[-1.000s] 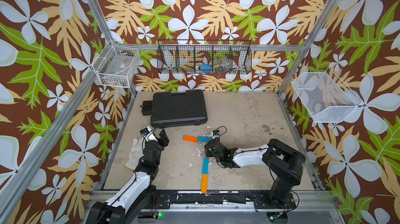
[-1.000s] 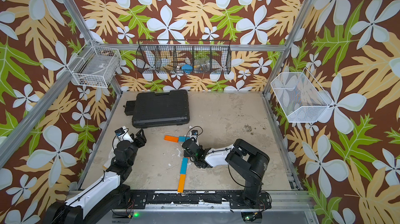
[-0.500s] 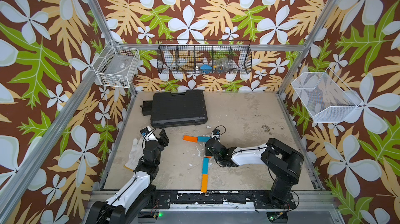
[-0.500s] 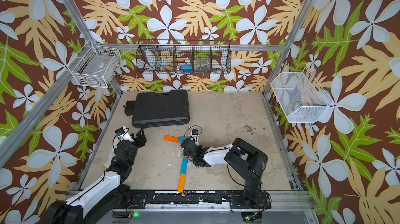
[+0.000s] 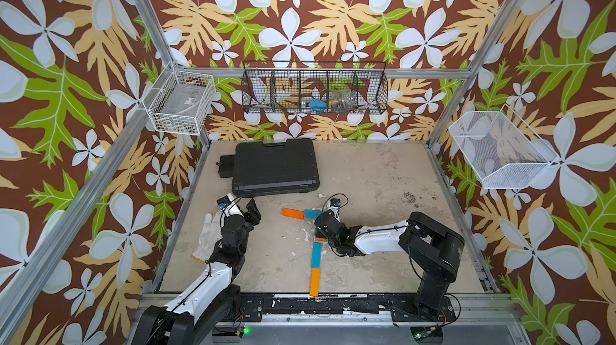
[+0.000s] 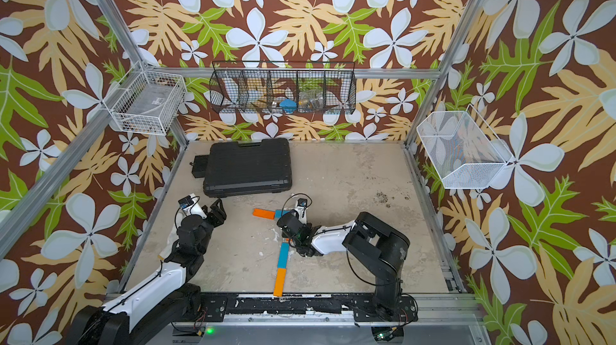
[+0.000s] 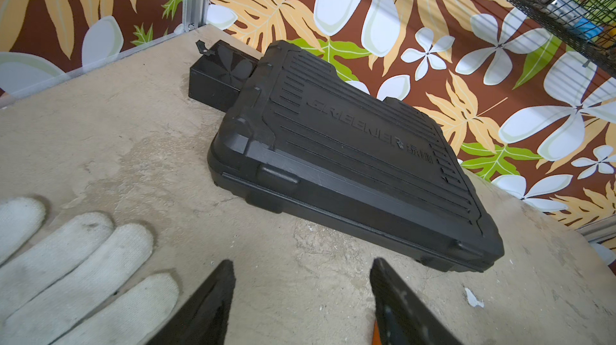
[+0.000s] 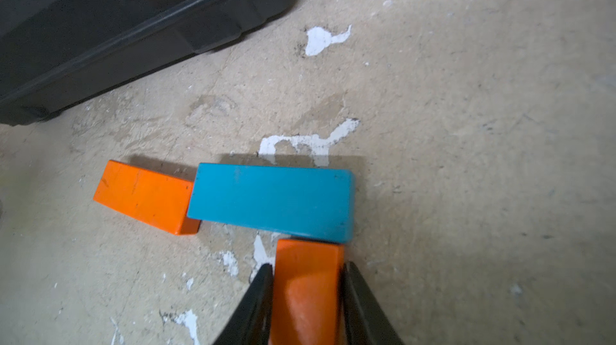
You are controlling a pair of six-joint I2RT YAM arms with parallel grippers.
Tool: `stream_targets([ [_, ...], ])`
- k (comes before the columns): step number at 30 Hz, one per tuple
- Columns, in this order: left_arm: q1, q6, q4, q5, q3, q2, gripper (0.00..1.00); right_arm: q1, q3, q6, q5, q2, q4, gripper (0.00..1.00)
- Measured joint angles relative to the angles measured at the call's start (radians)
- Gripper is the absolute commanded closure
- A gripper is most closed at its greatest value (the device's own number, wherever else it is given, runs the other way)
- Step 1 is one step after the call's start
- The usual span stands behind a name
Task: Assemble the number 7 with building blocks
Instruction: Adjust the building block at the center of the board.
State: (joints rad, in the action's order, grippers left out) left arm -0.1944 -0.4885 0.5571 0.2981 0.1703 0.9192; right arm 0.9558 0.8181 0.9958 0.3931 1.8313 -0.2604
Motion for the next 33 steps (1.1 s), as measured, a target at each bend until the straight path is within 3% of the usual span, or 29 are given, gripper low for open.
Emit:
stream_targets([
  [8,0.000,0.000,0.000,0.000,0.000,0.001,0.33,0.000,0.010,0.052,0.010,0.018,-0.016,0.60],
  [17,0.000,0.000,0.000,0.000,0.001,0.003,0.33,0.006,0.042,0.078,0.010,0.037,-0.025,0.41],
  [33,0.000,0.000,0.000,-0.011,0.003,0.016,0.33,0.072,-0.032,0.092,0.015,-0.098,0.172,0.48],
])
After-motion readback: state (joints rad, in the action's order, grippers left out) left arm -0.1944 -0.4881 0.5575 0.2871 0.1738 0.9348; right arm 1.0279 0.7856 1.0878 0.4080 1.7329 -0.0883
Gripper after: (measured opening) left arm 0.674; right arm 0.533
